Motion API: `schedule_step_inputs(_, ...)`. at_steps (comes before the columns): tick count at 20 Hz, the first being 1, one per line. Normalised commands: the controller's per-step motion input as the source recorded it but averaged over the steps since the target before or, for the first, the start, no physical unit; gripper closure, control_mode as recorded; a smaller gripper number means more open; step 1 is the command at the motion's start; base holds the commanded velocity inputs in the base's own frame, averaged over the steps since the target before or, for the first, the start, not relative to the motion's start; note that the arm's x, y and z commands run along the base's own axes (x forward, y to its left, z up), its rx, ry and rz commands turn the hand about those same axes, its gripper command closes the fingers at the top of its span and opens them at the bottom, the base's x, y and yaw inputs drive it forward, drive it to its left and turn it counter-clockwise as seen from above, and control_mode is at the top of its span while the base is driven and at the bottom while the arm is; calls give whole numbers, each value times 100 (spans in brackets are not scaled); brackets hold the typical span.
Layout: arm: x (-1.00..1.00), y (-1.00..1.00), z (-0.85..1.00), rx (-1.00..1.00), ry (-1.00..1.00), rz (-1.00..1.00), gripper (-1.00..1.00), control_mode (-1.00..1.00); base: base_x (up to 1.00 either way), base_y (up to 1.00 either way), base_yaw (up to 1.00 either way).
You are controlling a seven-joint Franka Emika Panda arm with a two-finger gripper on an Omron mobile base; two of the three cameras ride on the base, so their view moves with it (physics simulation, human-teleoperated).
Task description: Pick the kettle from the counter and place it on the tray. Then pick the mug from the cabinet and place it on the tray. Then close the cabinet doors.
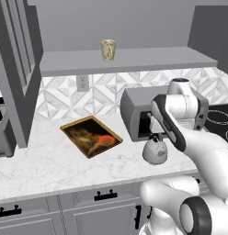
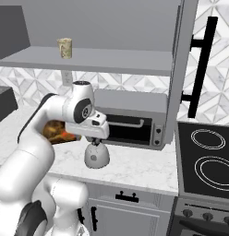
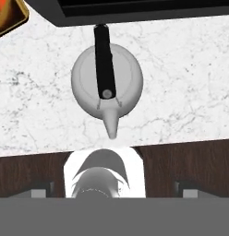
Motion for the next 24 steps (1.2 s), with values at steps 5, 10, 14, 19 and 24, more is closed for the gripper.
schedule_step_inputs(5, 23, 0, -27, 0, 1, 0, -100, -100, 0, 0, 0)
schedule_step_inputs(10, 23, 0, -27, 0, 0, 0, -100, -100, 0, 0, 0)
schedule_step_inputs(14, 38, 0, -29, 0, 0, 0, -100, -100, 0, 0, 0)
schedule_step_inputs(19, 29, -1, -27, 0, 0, 0, -100, -100, 0, 0, 0)
schedule_step_inputs(24, 22, 0, -23, 0, 1, 0, -100, -100, 0, 0, 0)
